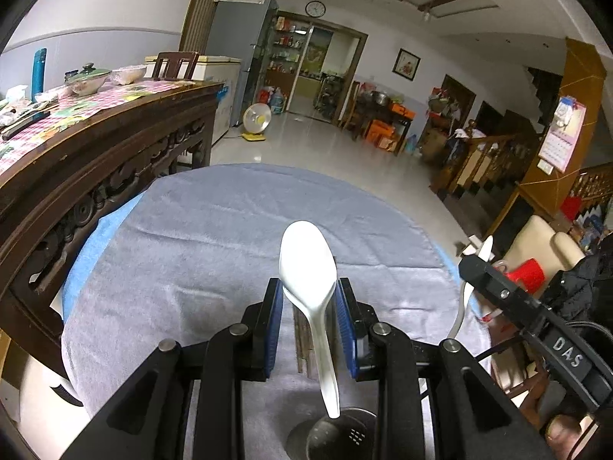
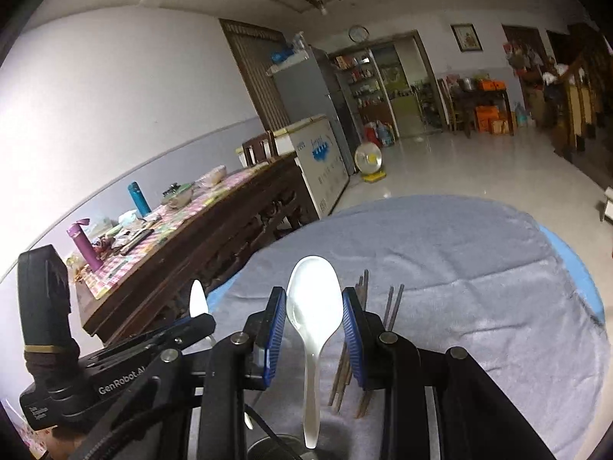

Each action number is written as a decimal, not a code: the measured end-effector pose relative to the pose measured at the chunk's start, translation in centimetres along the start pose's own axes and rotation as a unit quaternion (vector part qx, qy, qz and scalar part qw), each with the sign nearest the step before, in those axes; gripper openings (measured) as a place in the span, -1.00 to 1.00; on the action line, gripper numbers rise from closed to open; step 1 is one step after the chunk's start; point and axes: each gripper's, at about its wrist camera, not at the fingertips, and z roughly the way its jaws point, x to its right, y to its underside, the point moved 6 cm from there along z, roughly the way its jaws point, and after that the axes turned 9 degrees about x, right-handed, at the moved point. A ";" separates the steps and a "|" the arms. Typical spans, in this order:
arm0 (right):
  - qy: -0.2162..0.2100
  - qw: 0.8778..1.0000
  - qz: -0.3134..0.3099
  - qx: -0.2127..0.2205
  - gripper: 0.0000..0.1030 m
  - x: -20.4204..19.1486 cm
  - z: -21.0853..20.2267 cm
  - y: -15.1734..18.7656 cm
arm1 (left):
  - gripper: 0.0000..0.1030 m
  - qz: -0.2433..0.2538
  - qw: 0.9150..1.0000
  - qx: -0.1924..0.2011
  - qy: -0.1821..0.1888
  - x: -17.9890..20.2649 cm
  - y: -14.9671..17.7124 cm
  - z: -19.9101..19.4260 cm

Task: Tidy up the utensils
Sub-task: 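Lower the left gripper's spoon into the holder and open while the right gripper does the same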

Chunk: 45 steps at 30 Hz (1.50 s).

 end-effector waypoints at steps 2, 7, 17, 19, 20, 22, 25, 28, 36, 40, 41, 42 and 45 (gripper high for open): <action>-0.003 1.000 -0.009 0.011 -0.39 -0.7 -1.1 -0.8 | -0.43 0.002 1.000 0.006 0.006 0.4 -0.2 -0.6; -0.001 0.999 -0.032 0.025 -0.39 -1.8 -3.0 -1.4 | -0.43 0.007 1.000 0.016 0.012 0.9 0.0 -1.6; 0.014 1.000 -0.016 0.000 -0.38 -0.8 -1.2 3.3 | -0.43 0.023 1.000 0.005 0.004 0.7 2.7 -0.5; 0.011 1.000 -0.009 -0.010 -0.38 -0.5 -0.8 4.0 | -0.43 0.026 1.000 0.001 0.011 1.1 3.1 -0.4; 0.012 1.000 -0.011 -0.011 -0.38 -0.5 -0.7 4.2 | -0.43 0.028 1.000 -0.001 0.011 1.2 3.4 -0.3; 0.011 1.000 -0.011 -0.018 -0.38 -0.5 -0.5 4.8 | -0.43 0.030 0.999 -0.008 0.011 1.2 3.9 0.1; 0.011 1.000 -0.012 -0.025 -0.38 -0.4 -0.3 5.5 | -0.43 0.029 0.999 -0.017 0.010 1.1 4.6 0.4; 0.010 0.999 -0.014 -0.031 -0.38 -0.4 -0.2 6.1 | -0.43 0.027 0.999 -0.026 0.010 0.7 5.1 0.8; 0.016 0.999 -0.014 -0.049 -0.38 -0.1 0.2 7.5 | -0.43 0.021 0.999 -0.043 0.014 0.0 6.2 1.1; 0.018 0.998 -0.012 -0.058 -0.38 0.2 0.4 8.2 | -0.43 0.018 0.998 -0.051 0.016 0.1 6.9 1.1; 0.018 0.998 -0.011 -0.060 -0.38 0.2 0.5 8.3 | -0.43 0.019 0.998 -0.052 0.017 -0.1 7.0 1.1; 0.018 0.998 -0.011 -0.061 -0.38 0.2 0.5 8.4 | -0.43 0.019 0.998 -0.054 0.018 -0.1 7.1 1.2; 0.019 0.998 -0.011 -0.065 -0.38 0.3 0.6 8.6 | -0.43 0.019 0.998 -0.057 0.018 -0.1 7.5 1.1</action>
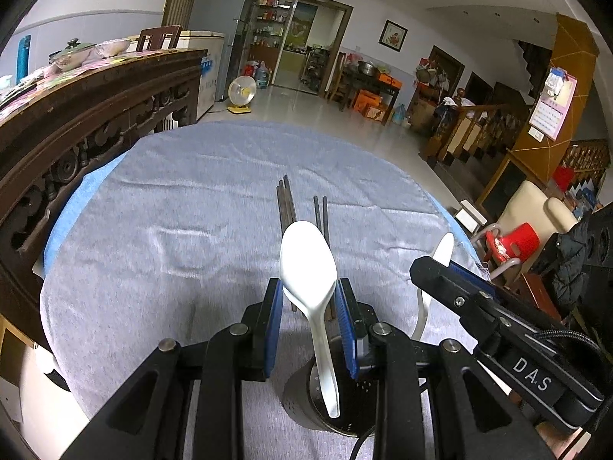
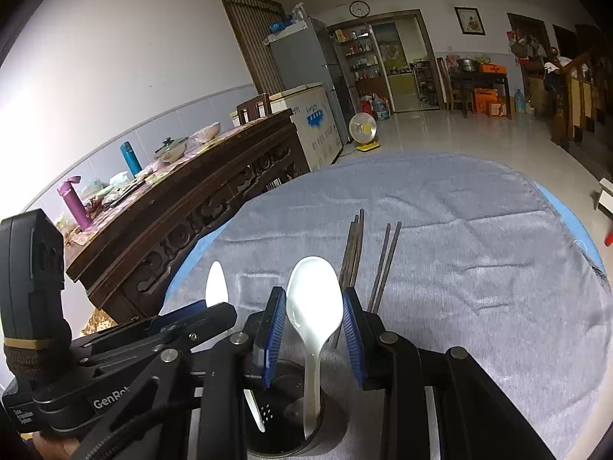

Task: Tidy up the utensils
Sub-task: 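Lower the left gripper's spoon into the holder and open while the right gripper does the same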

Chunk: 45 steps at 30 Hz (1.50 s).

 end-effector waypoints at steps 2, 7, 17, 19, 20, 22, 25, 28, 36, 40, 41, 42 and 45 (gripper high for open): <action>0.000 1.000 0.000 -0.003 -0.38 0.0 0.0 0.2 | -0.43 -0.001 1.000 -0.003 0.001 -0.1 0.1 0.0; -0.001 1.000 -0.002 -0.015 -0.37 0.0 0.1 0.9 | -0.43 -0.001 1.000 -0.008 0.001 -0.1 0.4 0.1; -0.002 1.000 -0.003 -0.027 -0.37 0.0 0.3 1.4 | -0.43 -0.003 1.000 -0.014 0.004 -0.1 0.8 0.2; -0.001 1.000 -0.003 -0.027 -0.37 0.0 0.3 1.5 | -0.43 -0.003 1.000 -0.016 0.005 -0.2 0.9 0.2; -0.002 1.000 -0.002 -0.028 -0.37 0.0 0.3 1.4 | -0.43 -0.004 1.000 -0.016 0.004 -0.2 0.8 0.3; -0.002 1.000 0.000 -0.030 -0.37 0.1 0.3 1.6 | -0.43 -0.005 1.000 -0.018 0.006 -0.2 0.8 0.3; -0.003 0.999 0.000 -0.033 -0.37 0.1 0.3 1.8 | -0.43 -0.003 1.000 -0.022 0.007 -0.2 0.9 0.5; -0.003 0.999 0.000 -0.035 -0.37 0.1 0.3 1.9 | -0.43 -0.004 1.000 -0.027 0.009 -0.2 1.1 0.6; -0.004 0.999 0.000 -0.038 -0.35 0.1 0.4 2.0 | -0.43 -0.002 1.000 -0.029 0.011 -0.3 1.2 0.5; -0.005 0.999 -0.001 -0.041 -0.35 0.0 0.4 2.1 | -0.43 -0.003 0.999 -0.035 0.011 -0.3 1.4 0.6; -0.005 0.999 -0.001 -0.042 -0.35 0.0 0.4 2.1 | -0.43 -0.003 0.999 -0.035 0.011 -0.3 1.3 0.6; -0.005 0.999 -0.001 -0.043 -0.35 0.0 0.4 2.2 | -0.41 -0.002 0.999 -0.035 0.011 -0.3 1.3 0.6; -0.005 0.999 -0.001 -0.047 -0.35 0.1 0.4 2.3 | -0.24 -0.003 0.999 -0.034 0.011 -0.3 1.1 0.7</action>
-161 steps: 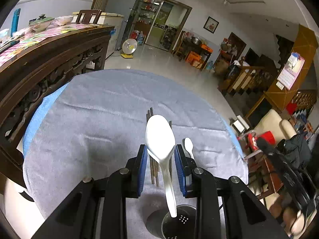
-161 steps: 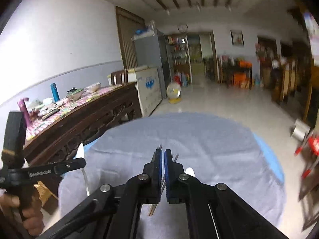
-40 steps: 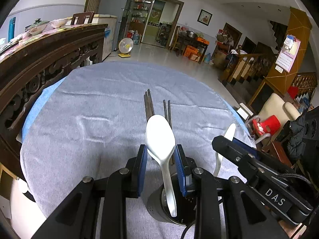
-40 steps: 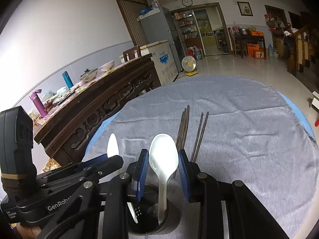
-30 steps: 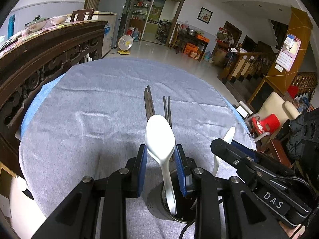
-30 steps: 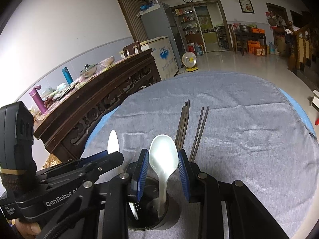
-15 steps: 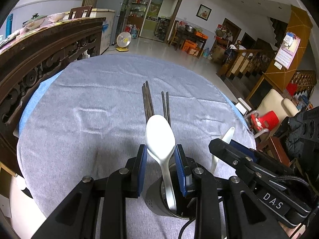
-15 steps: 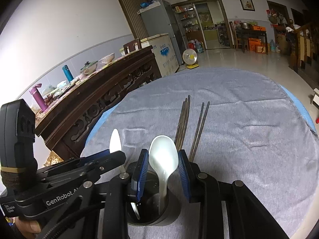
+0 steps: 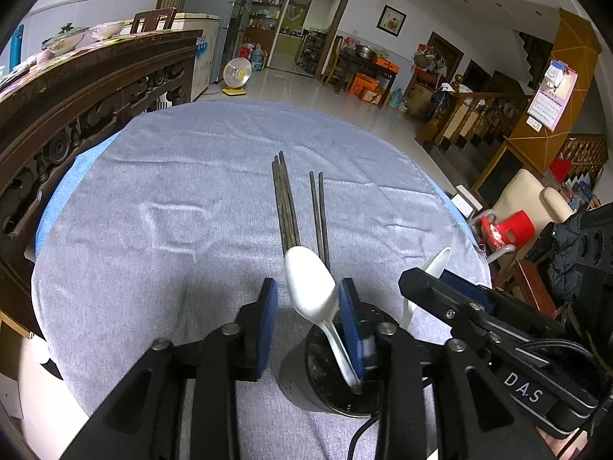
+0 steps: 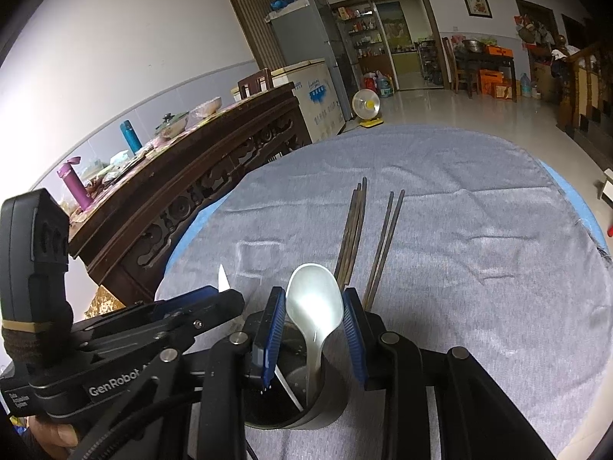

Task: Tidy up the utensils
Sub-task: 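Lower the left gripper's spoon into the holder and open while the right gripper does the same, then raise both open grippers out of the black holder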

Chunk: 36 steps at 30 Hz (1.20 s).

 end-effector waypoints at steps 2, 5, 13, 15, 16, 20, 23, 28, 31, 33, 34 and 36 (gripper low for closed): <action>-0.001 1.000 0.001 -0.004 -0.32 0.0 0.1 0.1 | -0.11 -0.001 1.000 0.002 -0.001 0.0 0.0 -0.1; -0.003 1.000 0.006 -0.005 -0.03 0.2 -0.1 0.1 | -0.07 -0.005 1.000 0.011 -0.002 -0.1 -0.3 -0.6; -0.022 0.999 0.033 0.012 0.25 0.4 -1.6 -1.5 | 0.13 -0.027 0.998 0.054 -0.007 -0.7 -2.0 -2.7; -0.022 0.999 0.043 0.015 0.30 0.7 -1.8 -2.0 | 0.27 -0.034 0.997 0.069 -0.015 -1.0 -2.5 -3.4; -0.020 0.998 0.052 0.017 0.31 1.1 -1.9 -2.3 | 0.29 -0.038 0.996 0.077 -0.019 -1.4 -2.8 -3.7; -0.015 0.995 0.092 0.019 0.37 3.3 -2.3 -3.2 | 0.40 -0.060 0.992 0.098 -0.044 -3.2 -3.8 -4.7; -0.034 0.987 0.156 0.010 0.39 5.5 -2.5 -3.6 | 0.43 -0.082 0.990 0.101 -0.058 -4.9 -4.1 -4.9; -0.034 0.973 0.228 0.000 0.39 9.1 -2.8 -4.1 | 0.43 -0.114 0.987 0.093 -0.071 -6.9 -3.7 -4.2; -0.027 0.971 0.236 0.012 0.39 10.1 -3.5 -5.0 | 0.42 -0.121 0.986 0.092 -0.069 -6.8 -3.5 -3.5; -0.031 0.972 0.234 0.017 0.39 10.2 -4.0 -5.6 | 0.42 -0.120 0.987 0.090 -0.064 -6.4 -3.7 -3.0; -0.042 0.971 0.236 0.017 0.39 10.1 -4.3 -6.1 | 0.42 -0.120 0.987 0.089 -0.059 -6.1 -3.8 -2.8; -0.081 0.963 0.258 0.008 0.39 9.8 -4.6 -6.9 | 0.42 -0.119 0.988 0.088 -0.052 -5.7 -3.9 -2.6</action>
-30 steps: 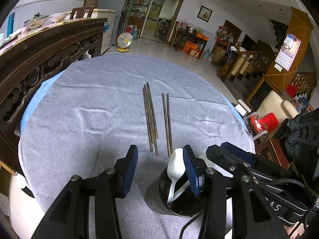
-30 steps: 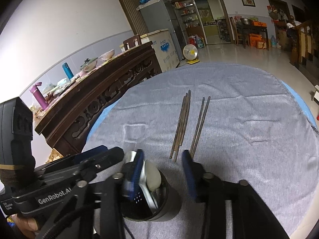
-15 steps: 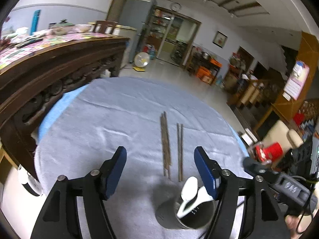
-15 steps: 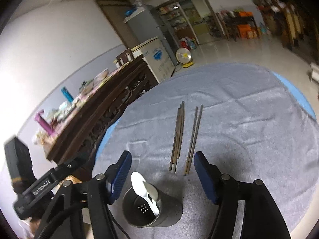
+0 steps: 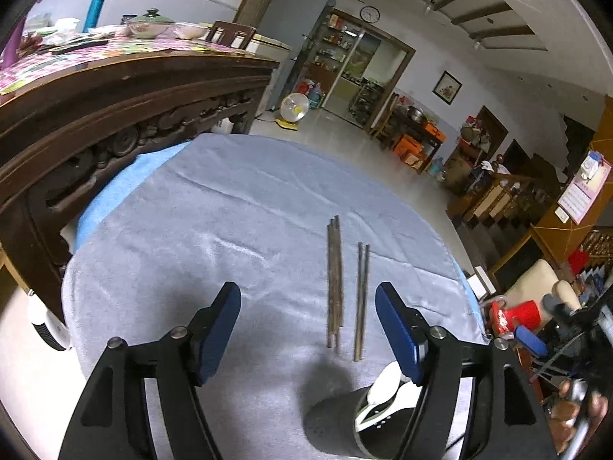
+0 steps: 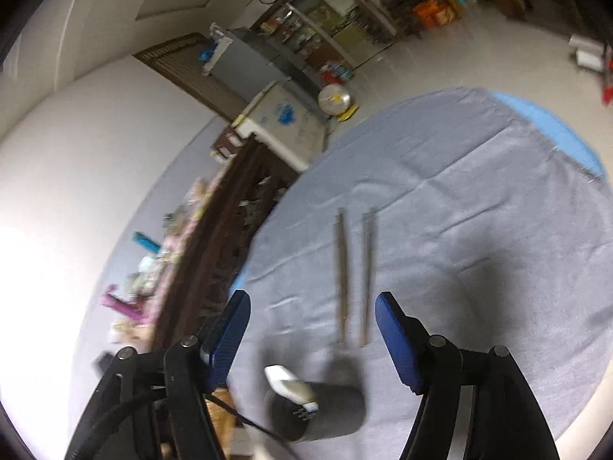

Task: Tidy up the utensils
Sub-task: 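Raise both open grippers out of the black holder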

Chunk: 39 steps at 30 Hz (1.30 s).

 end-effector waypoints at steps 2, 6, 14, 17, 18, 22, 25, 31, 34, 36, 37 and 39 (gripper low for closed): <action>-0.041 0.999 0.033 -0.012 0.41 -0.7 -0.4 -0.8 | 0.42 0.003 1.000 0.001 0.007 0.7 -0.1 0.1; -0.106 0.991 0.080 -0.026 0.50 -2.3 -1.2 -2.0 | 0.43 0.002 1.000 0.006 0.022 1.8 -0.5 -0.2; -0.169 0.973 0.149 -0.052 0.53 -3.3 -1.1 -1.9 | 0.43 -0.003 0.999 0.009 0.038 2.5 -1.2 -0.5; -0.174 0.969 0.168 -0.055 0.57 -3.1 -1.0 -1.8 | 0.42 -0.010 0.999 0.009 0.035 2.3 -1.3 -0.3; -0.172 0.969 0.170 -0.053 0.57 -3.0 -1.0 -1.8 | 0.43 -0.011 0.999 0.008 0.034 2.3 -1.3 -0.2; -0.153 0.975 0.153 -0.039 0.57 -2.9 -1.2 -2.1 | 0.43 -0.010 0.999 0.004 0.031 2.3 -1.2 0.3; -0.061 0.996 0.061 0.030 0.57 -3.2 -2.6 -3.0 | 0.42 -0.009 0.999 0.004 0.034 2.3 -1.1 0.4; 0.069 0.974 -0.111 0.184 0.64 -5.2 -6.6 -4.0 | 0.44 -0.011 1.000 -0.004 0.020 1.1 -0.9 0.9; 0.104 0.950 -0.181 0.232 0.74 -6.1 -7.9 -3.6 | 0.46 -0.013 1.000 -0.007 0.007 0.1 -0.5 1.2; 0.108 0.945 -0.200 0.234 0.76 -6.4 -8.1 -3.5 | 0.46 -0.012 1.000 -0.011 -0.001 -0.4 -0.2 1.5; 0.109 0.944 -0.208 0.232 0.77 -6.3 -8.0 -3.3 | 0.46 -0.012 1.000 -0.012 -0.004 -0.7 -0.1 1.6; 0.114 0.943 -0.216 0.226 0.79 -6.2 -7.8 -3.4 | 0.46 -0.013 1.000 -0.017 -0.012 -1.3 0.2 1.9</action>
